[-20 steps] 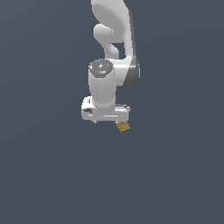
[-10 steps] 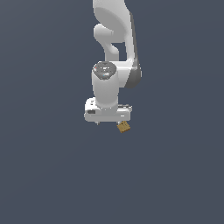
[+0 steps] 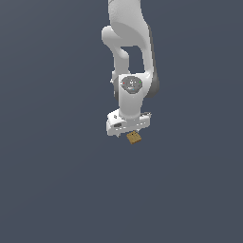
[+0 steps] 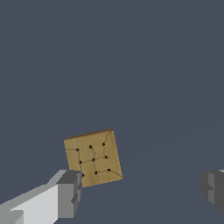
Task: Pick up the object and move it to a goal position.
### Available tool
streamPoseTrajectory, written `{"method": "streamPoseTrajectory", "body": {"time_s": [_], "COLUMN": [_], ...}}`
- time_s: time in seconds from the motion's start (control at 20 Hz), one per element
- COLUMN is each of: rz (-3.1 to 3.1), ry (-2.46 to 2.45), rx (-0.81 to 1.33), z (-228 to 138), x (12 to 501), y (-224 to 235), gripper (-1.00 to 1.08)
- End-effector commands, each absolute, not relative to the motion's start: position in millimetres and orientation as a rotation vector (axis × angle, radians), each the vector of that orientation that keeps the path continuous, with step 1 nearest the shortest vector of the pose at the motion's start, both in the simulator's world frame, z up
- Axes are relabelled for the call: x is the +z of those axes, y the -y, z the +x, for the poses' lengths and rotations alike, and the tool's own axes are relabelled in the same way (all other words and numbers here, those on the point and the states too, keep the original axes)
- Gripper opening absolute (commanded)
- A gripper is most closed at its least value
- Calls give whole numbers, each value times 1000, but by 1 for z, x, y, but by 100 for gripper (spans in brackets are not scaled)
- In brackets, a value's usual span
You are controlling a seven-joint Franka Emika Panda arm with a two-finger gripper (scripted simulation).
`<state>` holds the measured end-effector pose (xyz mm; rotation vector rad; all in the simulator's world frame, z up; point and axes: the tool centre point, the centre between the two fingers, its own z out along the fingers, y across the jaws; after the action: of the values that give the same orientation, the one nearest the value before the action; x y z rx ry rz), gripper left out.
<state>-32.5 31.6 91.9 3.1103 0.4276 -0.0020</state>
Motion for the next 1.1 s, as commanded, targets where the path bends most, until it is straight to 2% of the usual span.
{"method": "streamPoseTrajectory", "body": {"time_s": [0.0,0.4,0.75,1.05], "rz": [3091,3054,3054,3053], "ry": [-546,-737,-736,-742], "rx": [-1,0,-2,-1], "z": [-43,-62,-62,-64], "x": [80,62,56,30], "y": [-45,-67,-67,-68], "gripper": [100,100,100,100]}}
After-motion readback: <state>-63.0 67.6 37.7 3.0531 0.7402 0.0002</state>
